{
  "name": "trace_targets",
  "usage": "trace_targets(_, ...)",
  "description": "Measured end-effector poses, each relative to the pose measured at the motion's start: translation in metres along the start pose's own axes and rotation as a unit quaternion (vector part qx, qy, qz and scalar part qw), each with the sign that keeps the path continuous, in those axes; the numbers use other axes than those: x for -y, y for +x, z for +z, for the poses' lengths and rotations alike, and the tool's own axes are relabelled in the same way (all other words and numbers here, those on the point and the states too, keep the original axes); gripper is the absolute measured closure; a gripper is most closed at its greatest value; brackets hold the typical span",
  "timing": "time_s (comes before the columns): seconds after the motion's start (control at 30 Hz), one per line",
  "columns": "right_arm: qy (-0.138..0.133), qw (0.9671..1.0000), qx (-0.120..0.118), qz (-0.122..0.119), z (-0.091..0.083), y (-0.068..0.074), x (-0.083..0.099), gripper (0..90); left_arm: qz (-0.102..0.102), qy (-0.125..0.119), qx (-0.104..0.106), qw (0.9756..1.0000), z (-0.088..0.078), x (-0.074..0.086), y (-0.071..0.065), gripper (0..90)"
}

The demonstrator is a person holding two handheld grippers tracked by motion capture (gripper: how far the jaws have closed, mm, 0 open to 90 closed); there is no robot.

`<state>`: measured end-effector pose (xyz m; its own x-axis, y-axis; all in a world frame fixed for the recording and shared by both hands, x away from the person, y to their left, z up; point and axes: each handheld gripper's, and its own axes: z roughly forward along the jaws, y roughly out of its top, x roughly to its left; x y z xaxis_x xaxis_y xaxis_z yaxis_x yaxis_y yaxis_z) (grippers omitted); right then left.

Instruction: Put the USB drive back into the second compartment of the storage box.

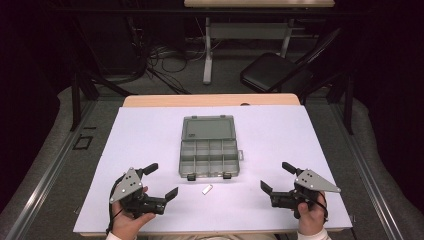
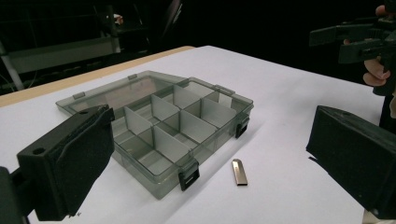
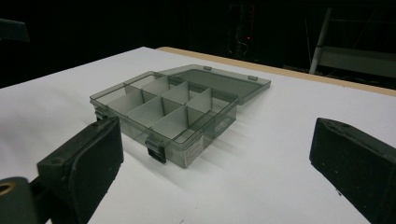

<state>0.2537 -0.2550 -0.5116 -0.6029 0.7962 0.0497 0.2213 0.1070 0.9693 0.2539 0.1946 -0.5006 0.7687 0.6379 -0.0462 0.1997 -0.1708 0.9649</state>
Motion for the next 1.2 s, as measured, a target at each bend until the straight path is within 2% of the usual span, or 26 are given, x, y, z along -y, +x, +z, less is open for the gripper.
trace_targets(0.13, 0.007, 1.0000, 0.001, -0.003, 0.004, -0.003, 0.001, 3.2, -0.001, 0.013, -0.006, 0.9999, 0.003, 0.000, -0.001, 0.4)
trace_targets(0.2, 0.009, 1.0000, 0.000, 0.000, 0.007, -0.004, 0.002, 3.4, -0.011, 0.011, 0.001, 0.9999, 0.004, 0.001, -0.001, 0.4)
trace_targets(0.4, 0.016, 0.9999, -0.003, 0.005, 0.011, -0.004, 0.003, 3.4, -0.012, 0.023, 0.001, 0.9997, 0.006, 0.001, -0.005, 0.4)
trace_targets(0.57, 0.019, 0.9998, -0.003, 0.005, 0.011, -0.004, 0.002, 3.4, -0.016, 0.025, 0.001, 0.9996, 0.007, 0.001, -0.006, 0.4)
trace_targets(0.8, 0.020, 0.9998, -0.002, 0.003, 0.011, -0.003, 0.002, 4.0, -0.025, 0.043, -0.008, 0.9988, 0.012, 0.002, -0.007, 0.4)
trace_targets(1.07, 0.022, 0.9997, -0.001, 0.008, 0.011, -0.004, 0.003, 5.0, -0.035, 0.056, -0.005, 0.9978, 0.022, -0.001, -0.010, 0.4)
trace_targets(1.2, 0.022, 0.9997, 0.000, 0.007, 0.011, -0.004, 0.003, 5.2, -0.041, 0.065, -0.001, 0.9971, 0.028, -0.004, -0.012, 5.0)
